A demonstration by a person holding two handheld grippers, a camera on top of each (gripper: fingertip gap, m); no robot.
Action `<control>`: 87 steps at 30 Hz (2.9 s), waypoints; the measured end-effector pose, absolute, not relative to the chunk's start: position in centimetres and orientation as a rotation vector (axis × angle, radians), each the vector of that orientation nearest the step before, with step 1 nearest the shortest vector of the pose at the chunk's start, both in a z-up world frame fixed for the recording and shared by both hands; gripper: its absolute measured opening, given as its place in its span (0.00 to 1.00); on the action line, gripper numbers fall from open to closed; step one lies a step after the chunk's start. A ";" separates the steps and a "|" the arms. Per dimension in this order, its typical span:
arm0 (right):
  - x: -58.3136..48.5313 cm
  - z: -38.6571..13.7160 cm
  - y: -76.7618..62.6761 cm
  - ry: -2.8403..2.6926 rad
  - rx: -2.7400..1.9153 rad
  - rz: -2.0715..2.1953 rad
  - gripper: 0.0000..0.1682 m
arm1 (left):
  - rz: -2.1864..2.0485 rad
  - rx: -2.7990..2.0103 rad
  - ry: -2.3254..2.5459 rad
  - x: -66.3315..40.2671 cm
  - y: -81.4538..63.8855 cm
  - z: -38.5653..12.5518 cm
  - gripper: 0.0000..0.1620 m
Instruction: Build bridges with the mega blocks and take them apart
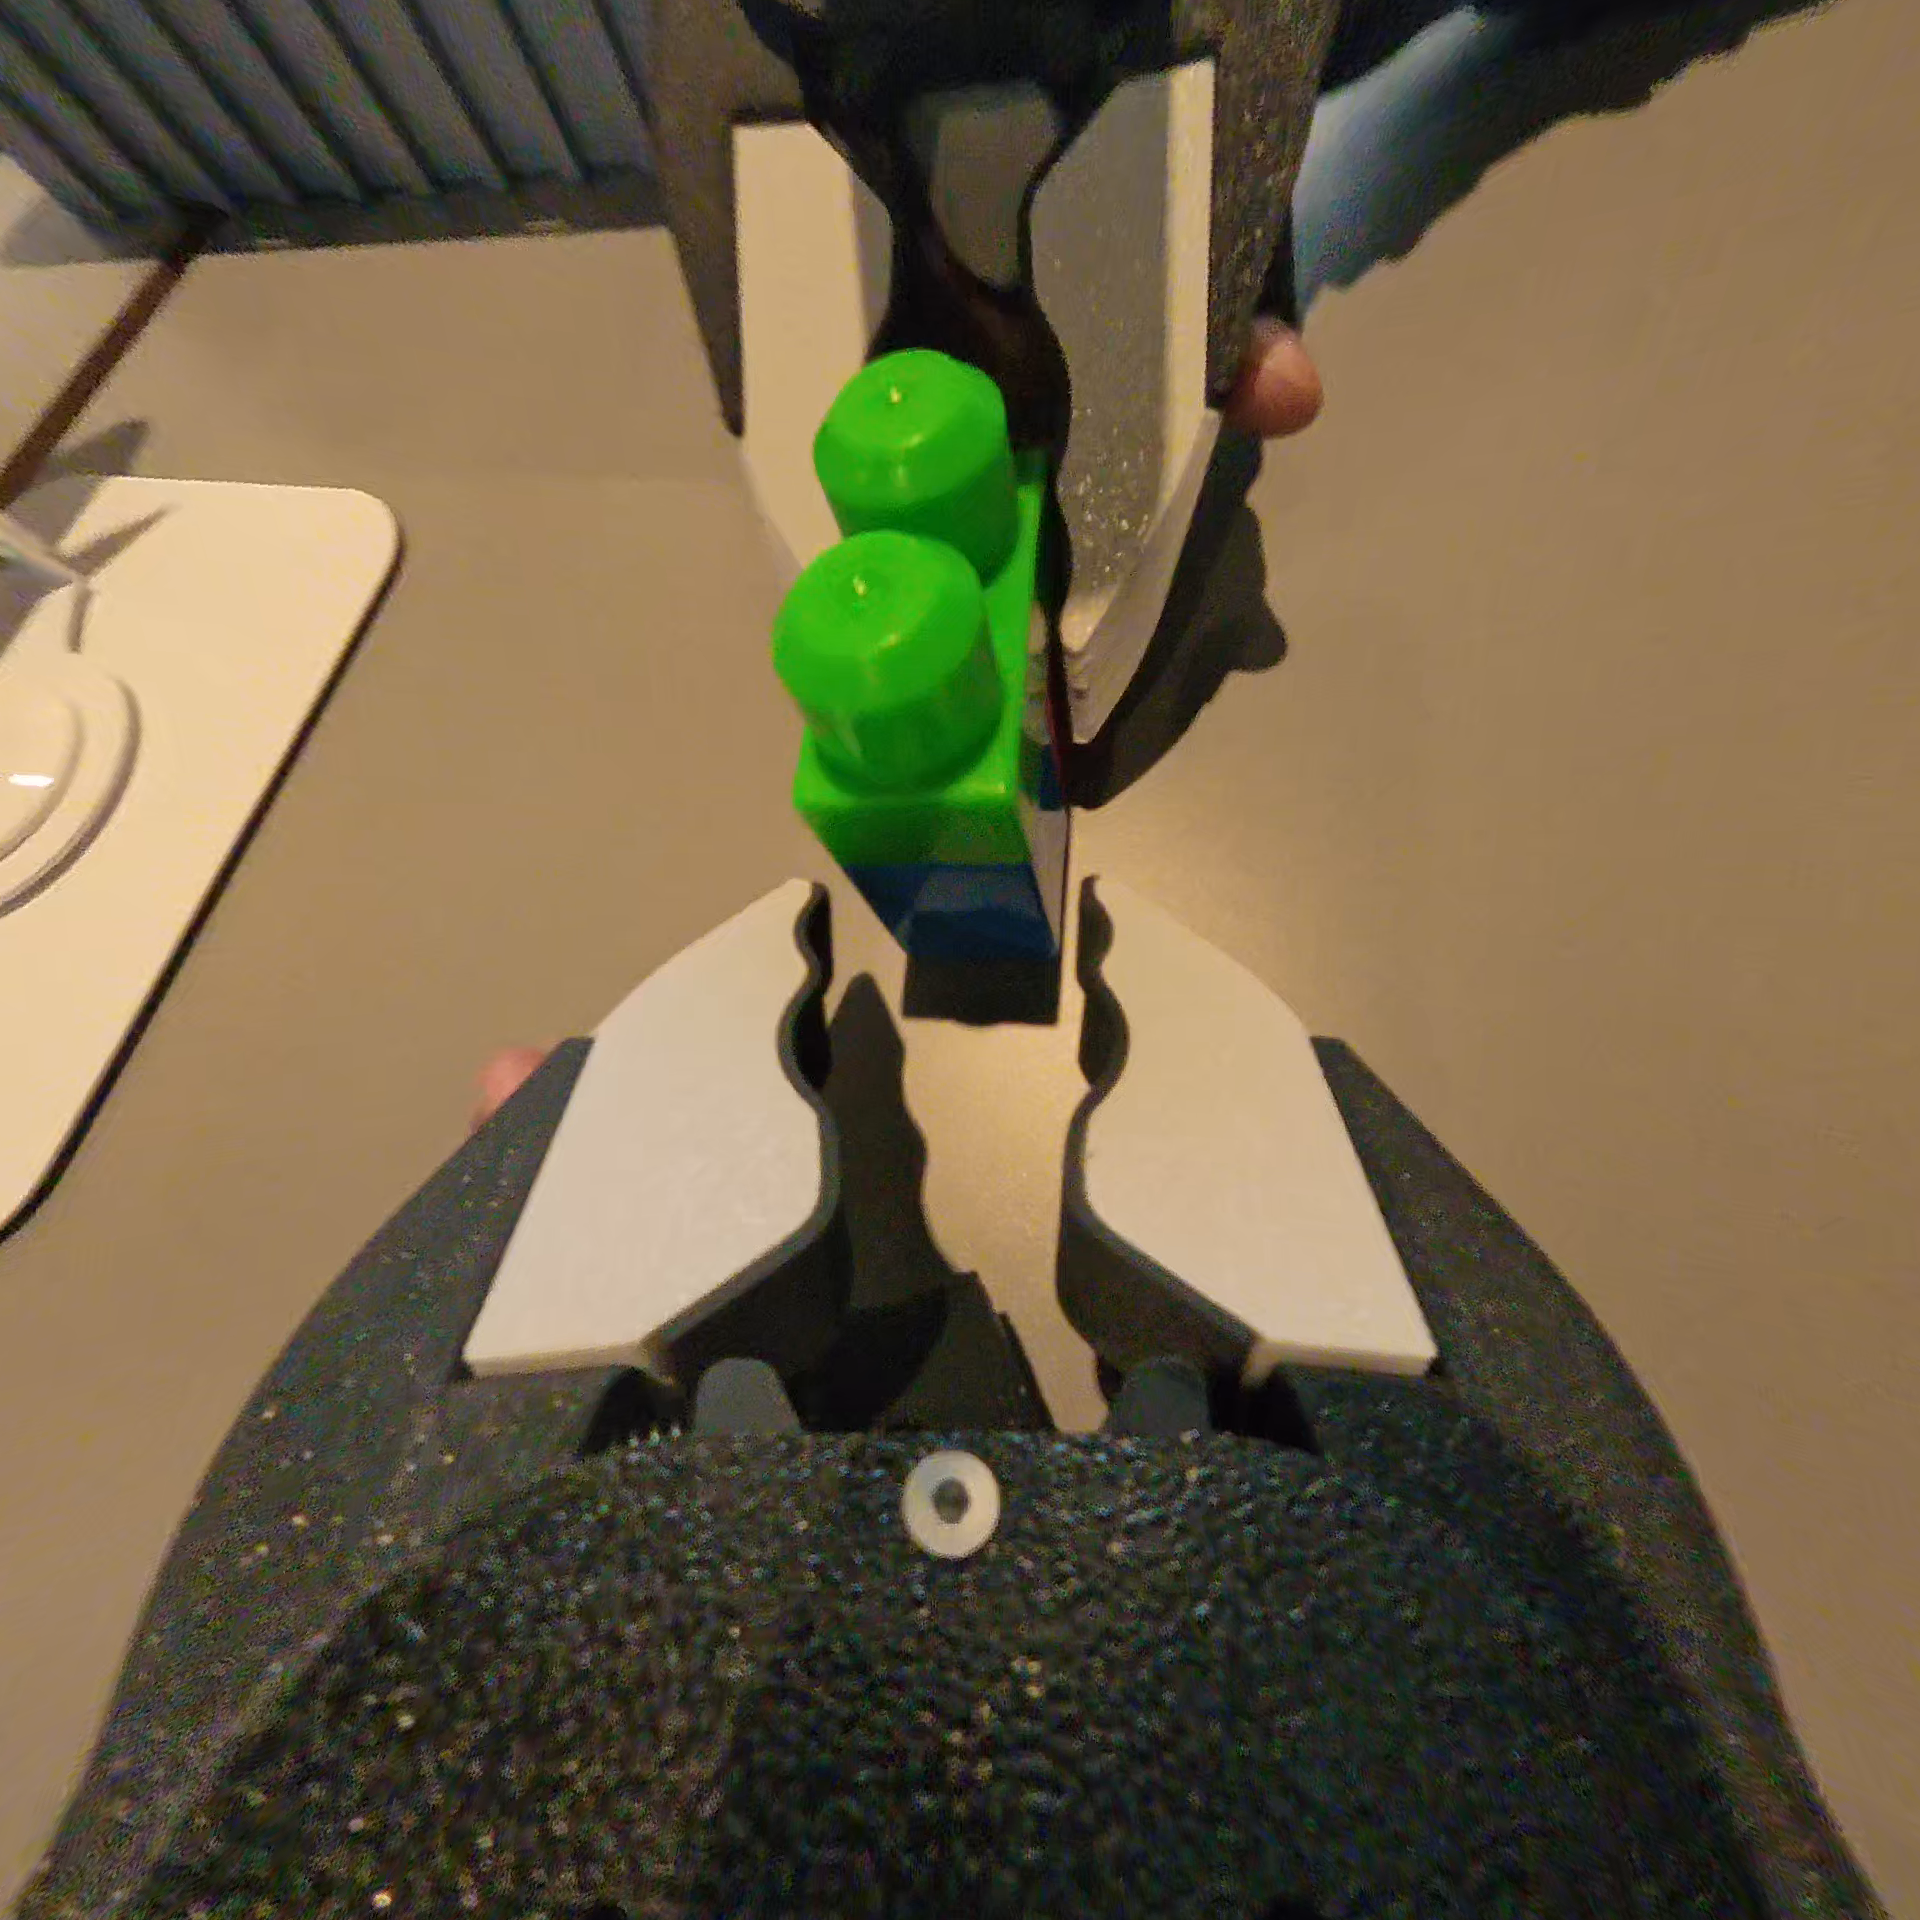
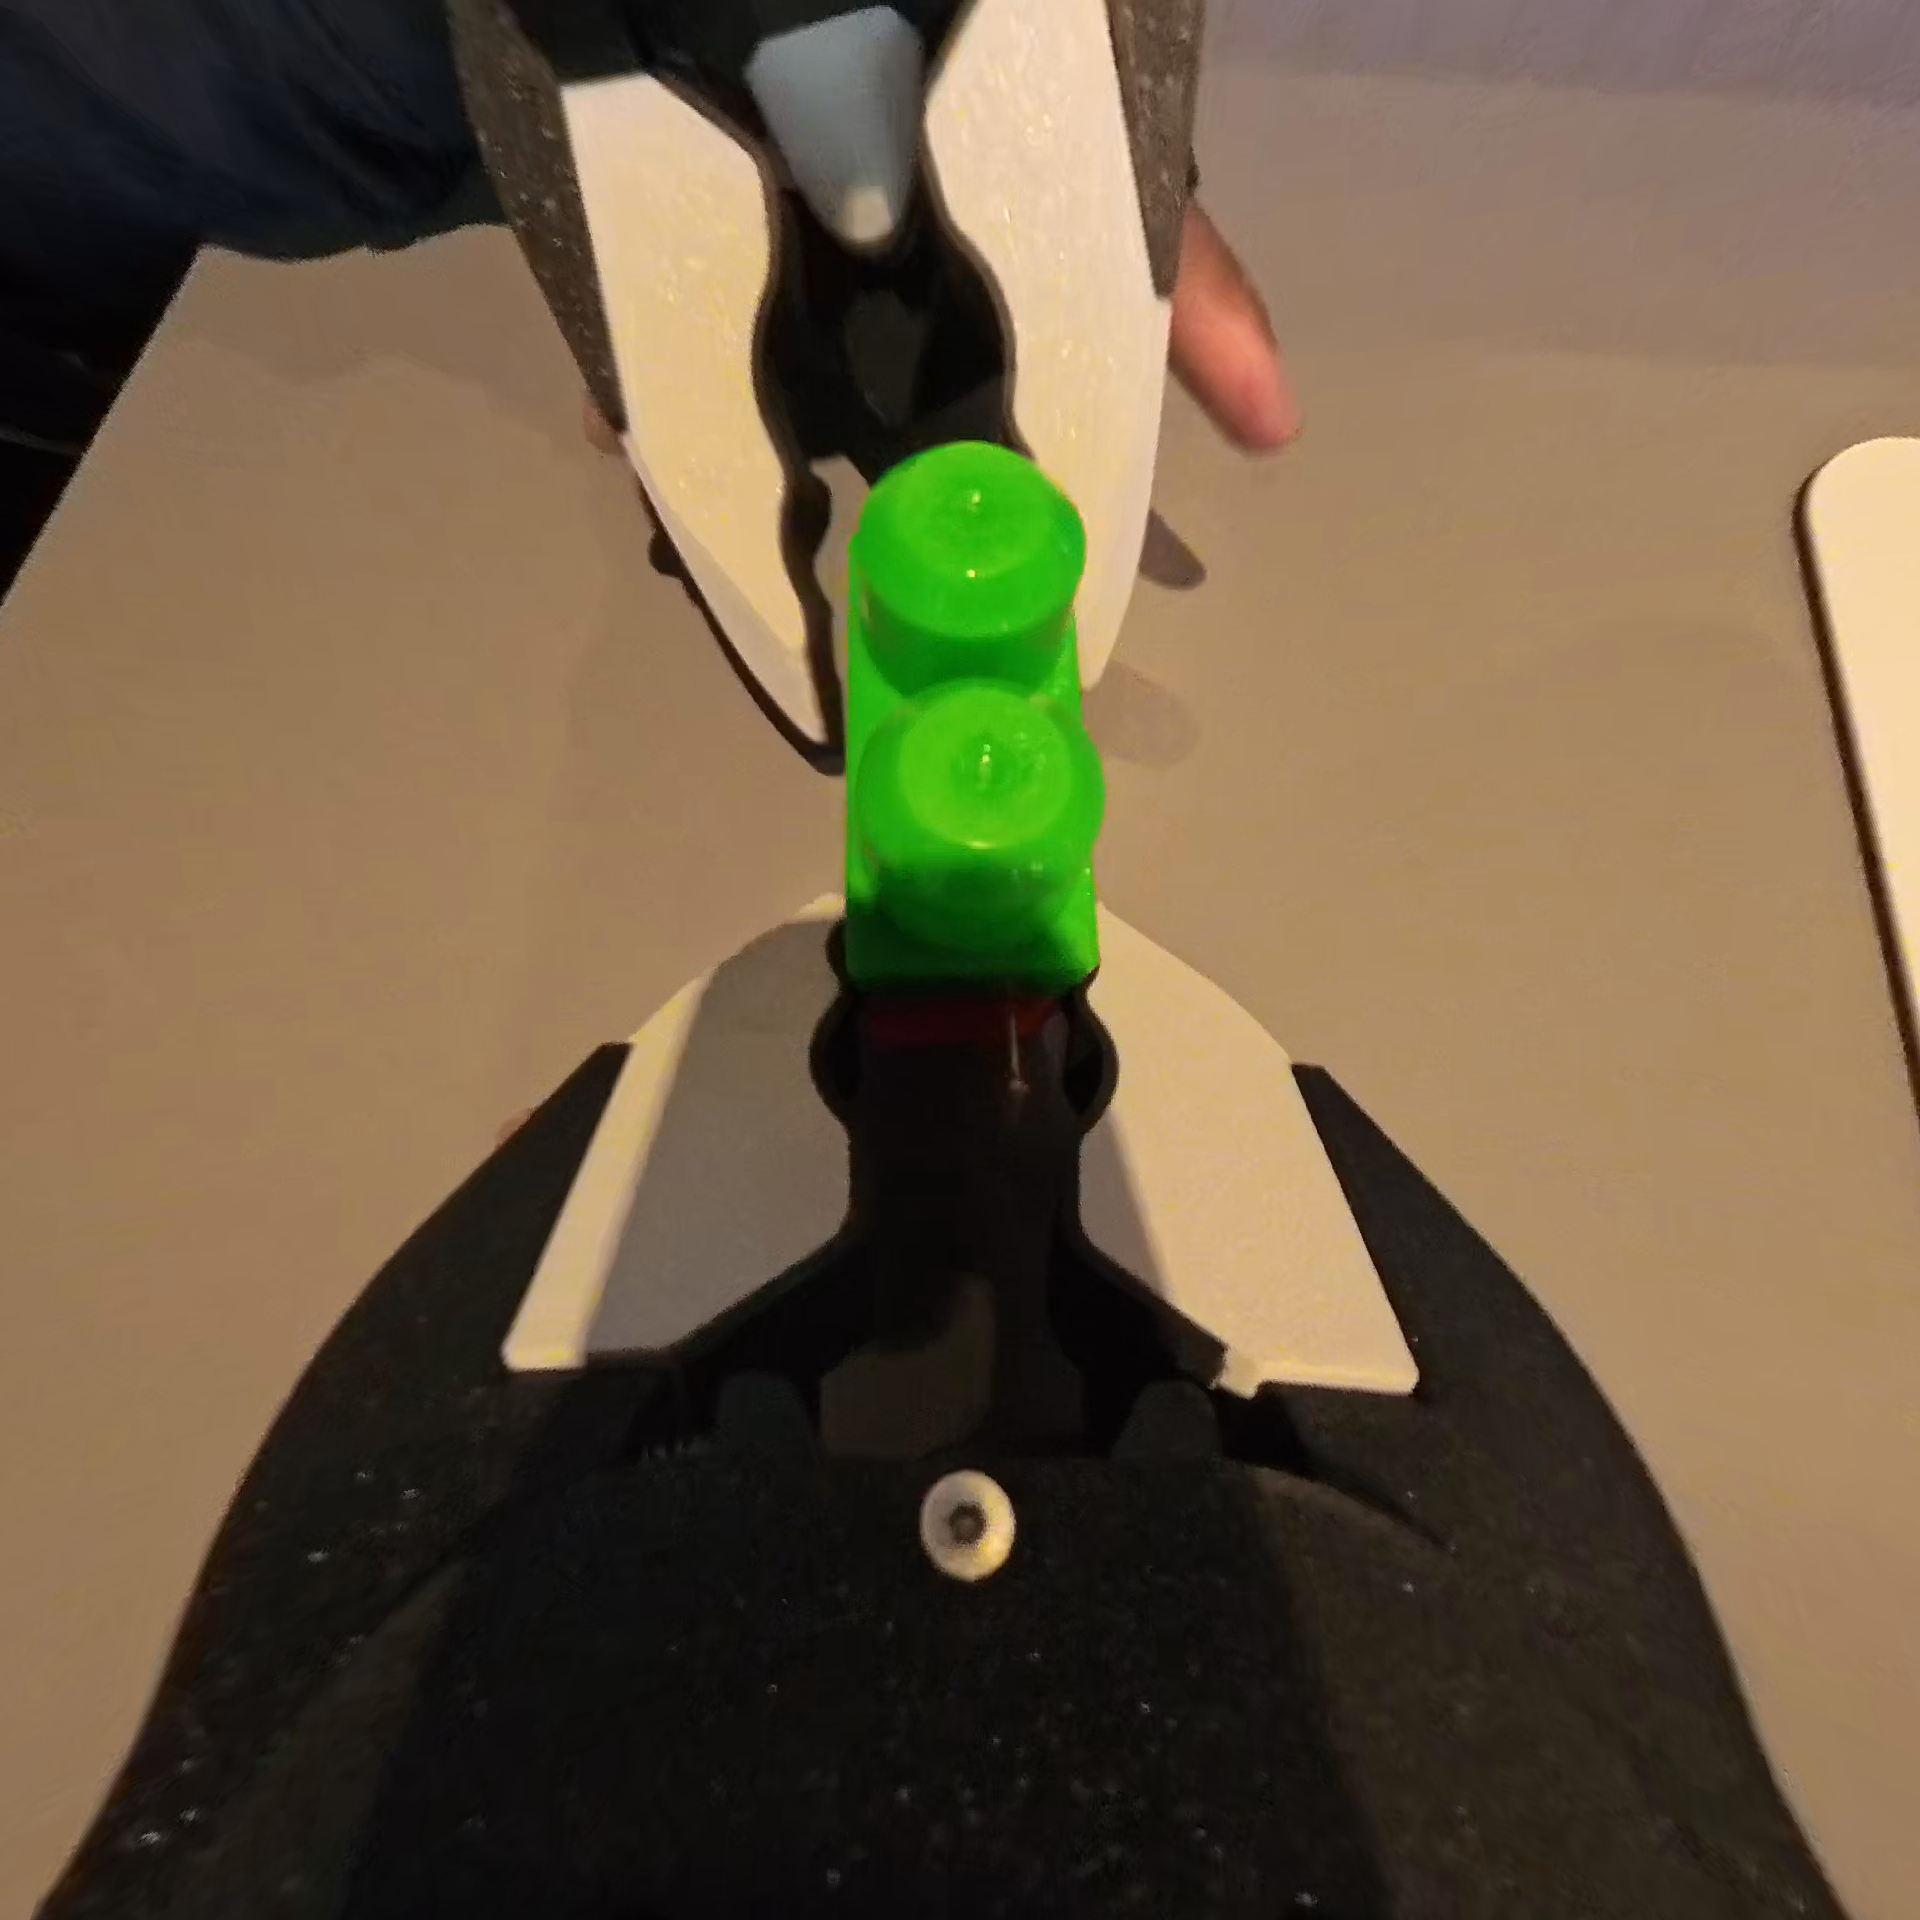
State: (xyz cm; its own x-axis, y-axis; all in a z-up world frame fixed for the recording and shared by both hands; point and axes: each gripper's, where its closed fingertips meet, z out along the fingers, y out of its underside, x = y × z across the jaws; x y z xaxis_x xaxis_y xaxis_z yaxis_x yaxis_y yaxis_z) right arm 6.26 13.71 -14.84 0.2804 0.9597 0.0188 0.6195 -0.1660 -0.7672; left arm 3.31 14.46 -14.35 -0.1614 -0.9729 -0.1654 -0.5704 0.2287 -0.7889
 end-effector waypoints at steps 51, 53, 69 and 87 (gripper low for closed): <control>6.6 -15.3 12.5 -1.401 -1.909 0.552 0.23 | -0.951 -1.537 1.402 2.6 12.5 -10.6 0.16; 6.7 -14.7 12.2 -1.393 -1.873 0.602 0.34 | -0.964 -1.523 1.414 2.6 12.4 -10.5 0.19; 6.8 -10.4 12.7 -1.222 -1.736 0.774 0.17 | -0.985 -1.498 1.498 4.5 13.3 -10.8 0.17; 6.5 -12.9 12.6 -1.276 -1.809 0.692 0.23 | -1.031 -1.491 1.499 4.7 13.0 -10.7 0.16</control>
